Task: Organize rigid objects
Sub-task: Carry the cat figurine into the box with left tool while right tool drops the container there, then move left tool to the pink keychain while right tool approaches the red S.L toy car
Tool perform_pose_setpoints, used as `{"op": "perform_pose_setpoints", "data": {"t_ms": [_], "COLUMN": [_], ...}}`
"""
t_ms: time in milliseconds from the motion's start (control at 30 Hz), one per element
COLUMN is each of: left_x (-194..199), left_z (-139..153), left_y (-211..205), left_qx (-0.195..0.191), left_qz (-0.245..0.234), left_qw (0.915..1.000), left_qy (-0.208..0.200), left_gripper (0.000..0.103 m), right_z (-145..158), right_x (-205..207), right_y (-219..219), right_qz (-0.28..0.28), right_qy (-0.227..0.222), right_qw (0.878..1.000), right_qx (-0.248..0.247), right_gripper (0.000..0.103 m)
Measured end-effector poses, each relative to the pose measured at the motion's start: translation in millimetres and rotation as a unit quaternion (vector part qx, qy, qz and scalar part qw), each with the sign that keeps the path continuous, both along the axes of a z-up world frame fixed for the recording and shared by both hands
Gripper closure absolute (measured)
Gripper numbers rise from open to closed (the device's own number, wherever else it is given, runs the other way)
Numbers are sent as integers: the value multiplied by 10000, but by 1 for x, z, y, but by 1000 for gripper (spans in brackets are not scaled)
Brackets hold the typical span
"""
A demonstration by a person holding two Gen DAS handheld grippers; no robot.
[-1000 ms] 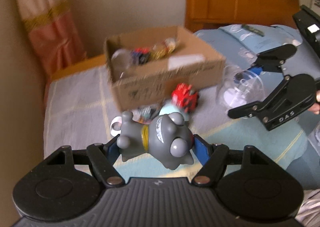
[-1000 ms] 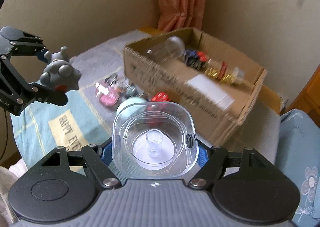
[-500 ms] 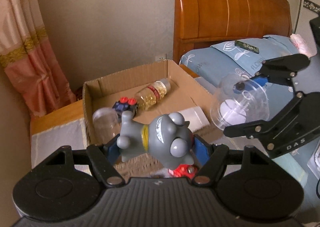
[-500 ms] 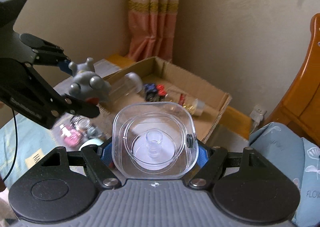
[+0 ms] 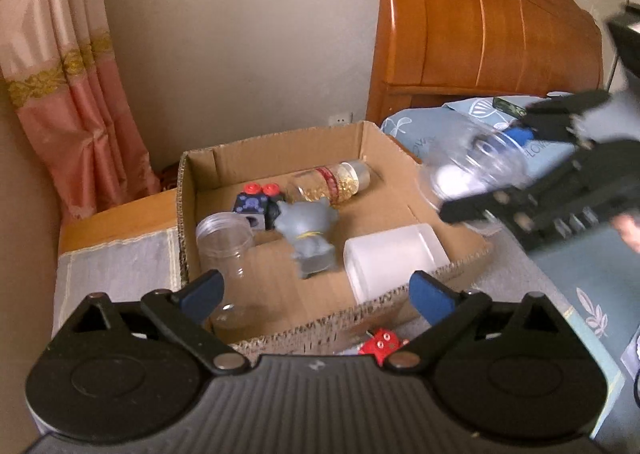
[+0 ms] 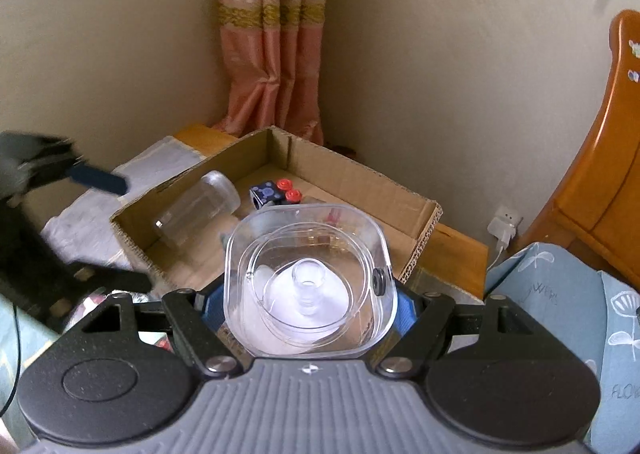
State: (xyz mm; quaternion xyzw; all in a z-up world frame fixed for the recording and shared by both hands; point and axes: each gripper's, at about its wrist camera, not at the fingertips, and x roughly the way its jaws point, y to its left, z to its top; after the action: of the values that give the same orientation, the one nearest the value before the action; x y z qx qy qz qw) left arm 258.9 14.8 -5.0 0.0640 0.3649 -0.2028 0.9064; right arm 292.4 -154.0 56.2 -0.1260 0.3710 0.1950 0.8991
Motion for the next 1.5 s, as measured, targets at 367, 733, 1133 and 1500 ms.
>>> {"op": "perform_pose_setpoints", "data": {"t_ms": [367, 733, 1133, 1500], "left_x": [-35, -52, -81, -98], "left_z": [12, 12, -9, -59], "left_y": [7, 15, 26, 31], "left_qx": [56, 110, 295, 746], "left_qz": [-174, -19, 684, 1516], "left_qw": [9992, 9983, 9953, 9855], "left_qy": [-346, -575, -626, -158], "left_gripper": [4, 1, 1, 1], "right_z": [-17, -14, -15, -68], "right_x": [61, 38, -31, -90], "right_y": [8, 5, 6, 10], "right_qz": [-519, -758, -1042, -1797], "right_qy": [466, 379, 196, 344], "right_qw": [9974, 9963, 9938, 9754], "right_qx": [197, 146, 346, 1231], "right_gripper": [17, 2, 0, 0]}}
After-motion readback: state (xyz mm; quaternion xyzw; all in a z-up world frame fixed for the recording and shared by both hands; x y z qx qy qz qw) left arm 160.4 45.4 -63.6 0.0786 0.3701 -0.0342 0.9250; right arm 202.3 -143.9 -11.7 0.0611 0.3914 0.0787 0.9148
